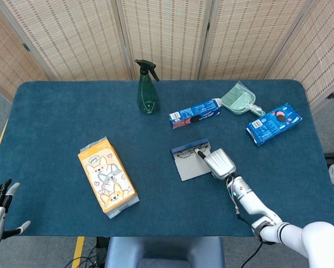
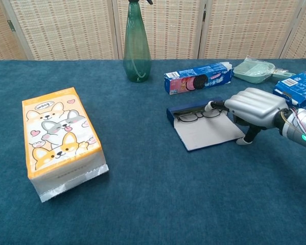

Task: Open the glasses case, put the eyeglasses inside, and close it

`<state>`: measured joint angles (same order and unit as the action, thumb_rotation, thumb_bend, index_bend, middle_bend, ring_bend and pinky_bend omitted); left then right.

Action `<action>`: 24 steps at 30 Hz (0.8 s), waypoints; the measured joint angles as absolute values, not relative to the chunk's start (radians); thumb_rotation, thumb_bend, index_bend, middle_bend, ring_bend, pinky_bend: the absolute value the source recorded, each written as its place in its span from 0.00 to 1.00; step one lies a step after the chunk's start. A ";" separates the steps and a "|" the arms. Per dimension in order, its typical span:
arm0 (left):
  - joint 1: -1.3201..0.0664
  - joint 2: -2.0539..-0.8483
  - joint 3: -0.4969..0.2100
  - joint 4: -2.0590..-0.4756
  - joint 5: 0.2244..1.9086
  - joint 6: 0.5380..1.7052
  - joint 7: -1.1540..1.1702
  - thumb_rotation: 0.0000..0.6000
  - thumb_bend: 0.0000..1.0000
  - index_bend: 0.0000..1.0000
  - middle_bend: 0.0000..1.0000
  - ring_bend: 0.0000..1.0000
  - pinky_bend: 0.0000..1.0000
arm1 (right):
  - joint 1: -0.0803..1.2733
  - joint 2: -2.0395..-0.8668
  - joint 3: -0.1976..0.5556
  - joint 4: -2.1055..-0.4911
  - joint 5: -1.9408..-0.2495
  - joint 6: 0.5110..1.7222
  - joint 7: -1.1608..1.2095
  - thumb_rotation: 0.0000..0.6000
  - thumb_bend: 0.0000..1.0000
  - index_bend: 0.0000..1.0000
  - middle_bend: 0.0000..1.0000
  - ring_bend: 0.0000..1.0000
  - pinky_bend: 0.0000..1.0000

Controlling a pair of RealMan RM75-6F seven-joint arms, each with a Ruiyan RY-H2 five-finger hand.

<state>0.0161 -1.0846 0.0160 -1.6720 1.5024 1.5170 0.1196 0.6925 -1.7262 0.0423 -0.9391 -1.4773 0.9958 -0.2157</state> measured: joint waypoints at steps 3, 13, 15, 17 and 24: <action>0.017 -1.084 0.016 -1.671 1.501 1.517 0.118 1.00 0.13 0.00 0.00 0.00 0.16 | 0.698 -1.714 0.046 -0.950 -1.482 0.996 -0.222 1.00 0.26 0.15 1.00 1.00 0.90; 0.014 -1.083 0.015 -1.673 1.501 1.513 0.123 1.00 0.13 0.00 0.00 0.00 0.16 | 0.729 -1.696 0.073 -0.993 -1.486 0.985 -0.219 1.00 0.28 0.22 1.00 1.00 0.90; 0.015 -1.082 0.015 -1.674 1.499 1.513 0.125 1.00 0.13 0.00 0.00 0.00 0.16 | 0.737 -1.700 0.078 -0.997 -1.489 0.986 -0.217 1.00 0.31 0.26 1.00 1.00 0.90; 0.015 -1.081 0.016 -1.675 1.497 1.512 0.126 1.00 0.13 0.00 0.00 0.00 0.16 | 0.742 -1.706 0.081 -0.997 -1.489 0.984 -0.216 1.00 0.35 0.31 1.00 1.00 0.90; 0.015 -1.080 0.016 -1.678 1.495 1.510 0.130 1.00 0.13 0.00 0.00 0.00 0.16 | 0.759 -1.732 0.089 -0.981 -1.491 0.977 -0.211 1.00 0.45 0.46 1.00 1.00 0.90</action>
